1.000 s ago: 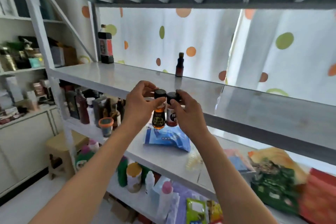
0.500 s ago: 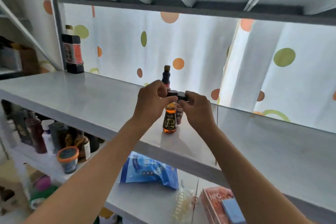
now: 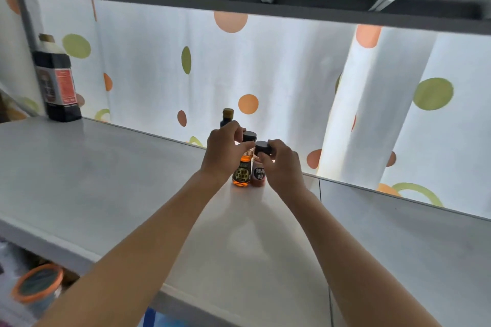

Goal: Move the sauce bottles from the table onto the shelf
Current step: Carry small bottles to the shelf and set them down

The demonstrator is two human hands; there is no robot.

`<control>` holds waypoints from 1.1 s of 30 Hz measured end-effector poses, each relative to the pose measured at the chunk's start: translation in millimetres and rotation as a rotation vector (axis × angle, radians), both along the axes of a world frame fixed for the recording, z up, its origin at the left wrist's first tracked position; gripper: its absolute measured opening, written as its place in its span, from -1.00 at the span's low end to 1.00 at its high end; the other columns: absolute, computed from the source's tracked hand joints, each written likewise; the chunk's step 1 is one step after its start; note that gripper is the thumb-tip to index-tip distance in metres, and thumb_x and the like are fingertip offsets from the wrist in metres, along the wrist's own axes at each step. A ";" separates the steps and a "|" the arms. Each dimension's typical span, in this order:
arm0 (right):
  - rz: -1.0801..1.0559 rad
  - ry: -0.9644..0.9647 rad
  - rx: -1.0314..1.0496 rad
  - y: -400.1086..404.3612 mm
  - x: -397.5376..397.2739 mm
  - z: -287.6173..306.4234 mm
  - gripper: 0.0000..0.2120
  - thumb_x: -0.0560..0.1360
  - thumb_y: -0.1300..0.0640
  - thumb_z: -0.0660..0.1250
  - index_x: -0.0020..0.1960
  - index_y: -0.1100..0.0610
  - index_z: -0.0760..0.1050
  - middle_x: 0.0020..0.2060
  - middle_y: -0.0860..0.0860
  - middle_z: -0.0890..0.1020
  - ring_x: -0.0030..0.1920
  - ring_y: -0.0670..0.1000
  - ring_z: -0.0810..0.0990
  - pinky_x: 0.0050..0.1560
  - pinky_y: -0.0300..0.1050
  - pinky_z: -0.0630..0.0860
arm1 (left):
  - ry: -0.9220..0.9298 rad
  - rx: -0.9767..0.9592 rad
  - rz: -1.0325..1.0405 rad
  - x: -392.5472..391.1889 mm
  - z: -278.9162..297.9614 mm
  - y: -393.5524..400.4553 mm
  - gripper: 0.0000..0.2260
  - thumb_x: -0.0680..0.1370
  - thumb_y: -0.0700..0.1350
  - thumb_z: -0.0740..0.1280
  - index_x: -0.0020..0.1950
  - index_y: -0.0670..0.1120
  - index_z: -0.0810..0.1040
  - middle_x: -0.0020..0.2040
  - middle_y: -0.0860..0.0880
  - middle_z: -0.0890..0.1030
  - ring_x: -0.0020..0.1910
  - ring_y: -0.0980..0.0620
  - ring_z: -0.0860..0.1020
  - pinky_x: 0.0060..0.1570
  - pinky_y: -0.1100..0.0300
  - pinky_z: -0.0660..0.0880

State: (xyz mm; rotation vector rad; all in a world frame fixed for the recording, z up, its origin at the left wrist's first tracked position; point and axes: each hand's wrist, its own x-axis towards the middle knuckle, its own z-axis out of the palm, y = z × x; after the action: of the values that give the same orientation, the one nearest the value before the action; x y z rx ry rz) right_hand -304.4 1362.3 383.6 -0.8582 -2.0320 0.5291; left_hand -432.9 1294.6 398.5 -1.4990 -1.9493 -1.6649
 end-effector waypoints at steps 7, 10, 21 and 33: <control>-0.055 0.099 -0.104 32.7 -31.6 -1.7 -0.72 0.56 0.19 0.31 0.26 0.17 0.52 0.06 0.08 0.68 0.09 0.11 0.61 0.02 -0.15 0.45 | -0.069 0.000 0.027 -15.9 0.6 47.1 -0.70 0.40 -0.20 0.53 -0.19 -0.09 0.39 -0.11 -0.04 0.63 0.06 0.08 0.60 -0.08 0.20 0.46; -0.064 0.142 -0.142 37.9 -41.0 -6.6 -0.65 0.58 0.13 0.27 0.36 0.11 0.48 0.12 0.06 0.66 0.15 0.09 0.58 0.13 -0.05 0.48 | -0.091 0.028 0.025 -19.1 -4.3 57.2 -0.73 0.41 -0.17 0.52 -0.09 -0.06 0.43 -0.04 0.00 0.64 0.04 0.07 0.59 -0.06 0.29 0.43; -0.050 0.124 -0.048 53.4 -44.7 -30.7 -0.55 0.59 0.05 0.21 0.47 -0.07 0.30 0.23 0.01 0.57 0.13 0.09 0.58 0.11 0.03 0.51 | 0.023 -0.119 -0.001 -29.2 -40.2 47.7 -0.53 0.43 -0.22 0.49 0.26 -0.03 0.40 0.14 0.05 0.57 0.03 0.14 0.54 -0.08 0.47 0.37; 0.043 0.054 -0.121 59.7 -42.2 -38.0 -0.26 0.48 0.19 0.27 0.56 -0.15 0.06 0.21 0.01 0.57 0.14 0.10 0.56 0.14 0.05 0.51 | 0.037 -0.209 0.198 -33.8 -54.4 56.9 -0.74 0.39 -0.06 0.53 -0.10 -0.06 0.48 -0.14 0.01 0.58 -0.18 -0.01 0.56 -0.19 0.17 0.47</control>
State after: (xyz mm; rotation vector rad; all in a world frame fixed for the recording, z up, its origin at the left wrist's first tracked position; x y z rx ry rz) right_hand -346.6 1422.0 345.6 -0.8642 -1.9890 0.6972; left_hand -466.7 1351.5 344.1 -1.3365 -2.2274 -1.3806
